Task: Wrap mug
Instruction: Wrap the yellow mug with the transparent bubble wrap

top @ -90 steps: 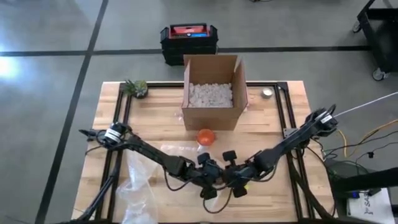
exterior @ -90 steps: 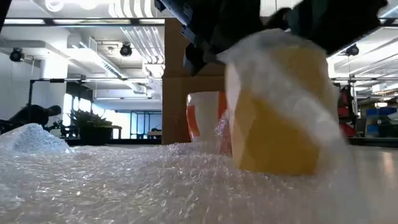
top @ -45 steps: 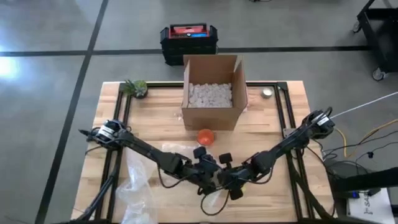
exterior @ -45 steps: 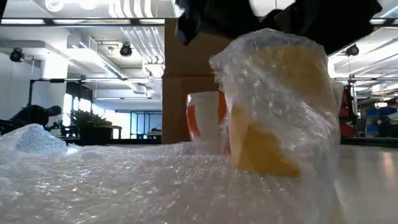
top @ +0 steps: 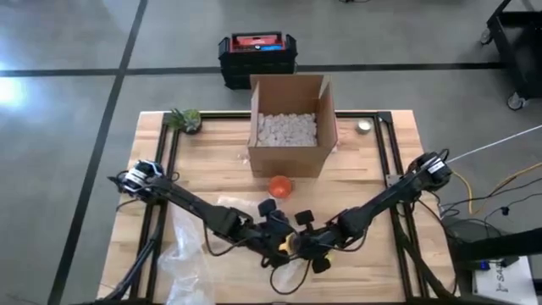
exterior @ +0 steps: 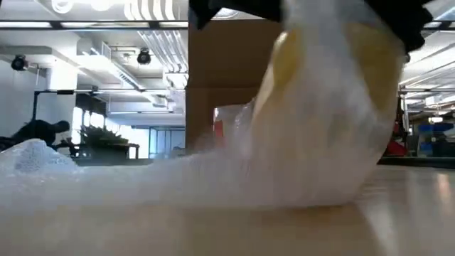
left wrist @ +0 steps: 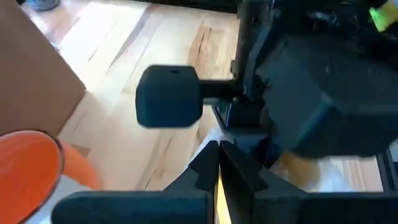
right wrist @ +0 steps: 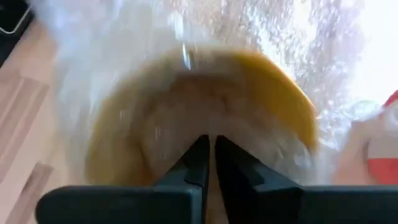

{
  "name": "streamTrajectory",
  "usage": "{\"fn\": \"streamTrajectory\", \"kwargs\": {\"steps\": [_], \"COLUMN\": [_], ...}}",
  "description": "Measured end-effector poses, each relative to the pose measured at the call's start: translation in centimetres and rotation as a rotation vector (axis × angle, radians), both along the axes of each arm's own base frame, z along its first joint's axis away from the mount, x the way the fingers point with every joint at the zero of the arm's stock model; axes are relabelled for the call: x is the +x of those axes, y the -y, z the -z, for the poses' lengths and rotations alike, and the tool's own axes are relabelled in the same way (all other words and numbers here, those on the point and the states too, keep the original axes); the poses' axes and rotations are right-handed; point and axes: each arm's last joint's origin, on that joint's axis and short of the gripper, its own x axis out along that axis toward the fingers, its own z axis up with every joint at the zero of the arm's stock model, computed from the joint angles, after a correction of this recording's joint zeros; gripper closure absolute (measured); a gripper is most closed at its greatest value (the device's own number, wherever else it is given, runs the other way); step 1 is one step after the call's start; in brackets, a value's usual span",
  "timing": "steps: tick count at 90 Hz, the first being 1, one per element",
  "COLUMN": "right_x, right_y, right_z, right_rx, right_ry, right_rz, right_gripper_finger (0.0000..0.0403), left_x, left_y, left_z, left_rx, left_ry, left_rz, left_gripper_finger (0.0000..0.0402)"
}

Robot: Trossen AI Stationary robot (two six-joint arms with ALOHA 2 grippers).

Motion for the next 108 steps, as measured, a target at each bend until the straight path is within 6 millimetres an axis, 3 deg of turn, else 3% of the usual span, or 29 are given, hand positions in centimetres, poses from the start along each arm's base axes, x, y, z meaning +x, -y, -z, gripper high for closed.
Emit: {"fn": "streamTrajectory", "kwargs": {"steps": [9,21,33,47,65,79,96,108], "right_x": [0.3,0.6,0.8,1.2,1.8,1.3,-2.0,-5.3], "right_y": [-0.2,-0.1,0.0,-0.1,-0.5,-0.3,1.2,2.7], "right_z": [-0.5,0.8,2.4,2.2,-0.8,-3.2,-6.3,-7.2], "right_rx": [0.009,0.007,-0.020,-0.017,-0.008,-0.053,-0.059,-0.025], "right_ry": [0.021,-0.019,-0.070,-0.061,-0.029,-0.114,-0.190,-0.167], "right_rz": [-0.006,-0.014,-0.005,-0.009,-0.027,-0.027,0.062,0.169], "right_gripper_finger": [0.0389,0.0389,0.0389,0.0389,0.0389,0.0389,0.0389,0.0389], "left_x": [-0.4,-1.4,-2.6,-3.9,-5.0,-5.4,-6.3,-7.5], "left_y": [0.1,0.9,1.9,3.1,4.0,3.9,3.6,2.7], "left_z": [-0.2,0.0,0.6,2.1,3.3,3.8,4.3,4.8], "left_rx": [-0.010,-0.029,-0.051,-0.084,-0.103,-0.105,-0.142,-0.155], "left_ry": [-0.009,-0.055,-0.115,-0.154,-0.178,-0.230,-0.368,-0.477], "left_rz": [-0.005,-0.014,-0.037,-0.062,-0.072,-0.062,-0.064,-0.208], "left_gripper_finger": [0.0402,0.0402,0.0402,0.0402,0.0402,0.0402,0.0402,0.0389]}}
